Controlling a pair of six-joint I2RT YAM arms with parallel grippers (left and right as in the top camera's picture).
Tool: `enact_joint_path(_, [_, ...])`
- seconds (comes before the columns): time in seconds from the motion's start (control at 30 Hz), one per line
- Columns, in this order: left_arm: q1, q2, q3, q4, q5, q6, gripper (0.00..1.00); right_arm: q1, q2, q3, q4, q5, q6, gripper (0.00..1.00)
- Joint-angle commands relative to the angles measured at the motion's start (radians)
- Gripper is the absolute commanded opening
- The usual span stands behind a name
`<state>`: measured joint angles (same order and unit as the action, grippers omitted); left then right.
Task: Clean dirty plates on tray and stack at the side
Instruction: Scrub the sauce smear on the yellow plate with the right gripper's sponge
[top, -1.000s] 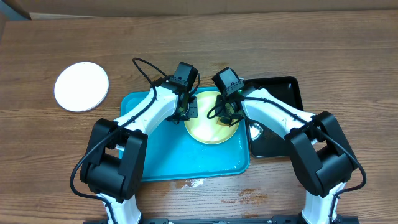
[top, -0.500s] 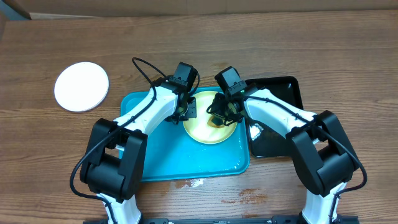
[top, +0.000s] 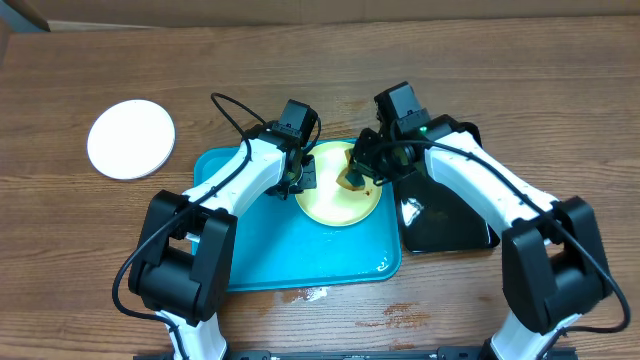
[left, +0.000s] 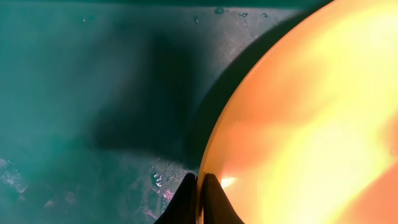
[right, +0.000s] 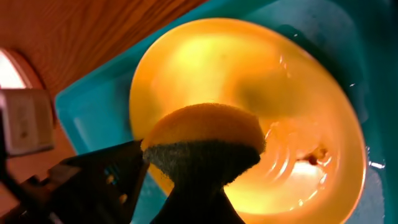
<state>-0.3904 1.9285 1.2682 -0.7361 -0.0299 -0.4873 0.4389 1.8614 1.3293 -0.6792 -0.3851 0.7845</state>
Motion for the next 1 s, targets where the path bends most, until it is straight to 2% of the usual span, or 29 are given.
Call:
enact_joint_path(0.0, [0.006,0.013,-0.006,-0.007,-0.020,-0.088,0.04,0.002,-0.019,0.018,-0.021,-0.018,0.016,0.04])
enact_joint_path(0.13, [0.006,0.013,-0.006,-0.011,0.011,-0.131,0.04,0.004,-0.019,0.018,-0.050,0.023,0.190,0.04])
enact_joint_path(0.3, [0.005,0.013,-0.006,-0.011,0.032,-0.134,0.04,0.015,-0.017,0.018,-0.055,0.139,0.320,0.04])
enact_joint_path(0.53, [0.005,0.013,-0.006,-0.011,0.031,-0.134,0.04,0.028,-0.003,0.018,-0.040,0.232,0.402,0.04])
enact_joint_path(0.77, [0.005,0.013,-0.006,-0.011,0.031,-0.134,0.04,0.050,0.047,0.016,-0.042,0.235,0.430,0.04])
enact_joint_path(0.97, [0.005,0.013,-0.006,-0.012,0.031,-0.134,0.04,0.084,0.093,0.016,-0.067,0.246,0.515,0.04])
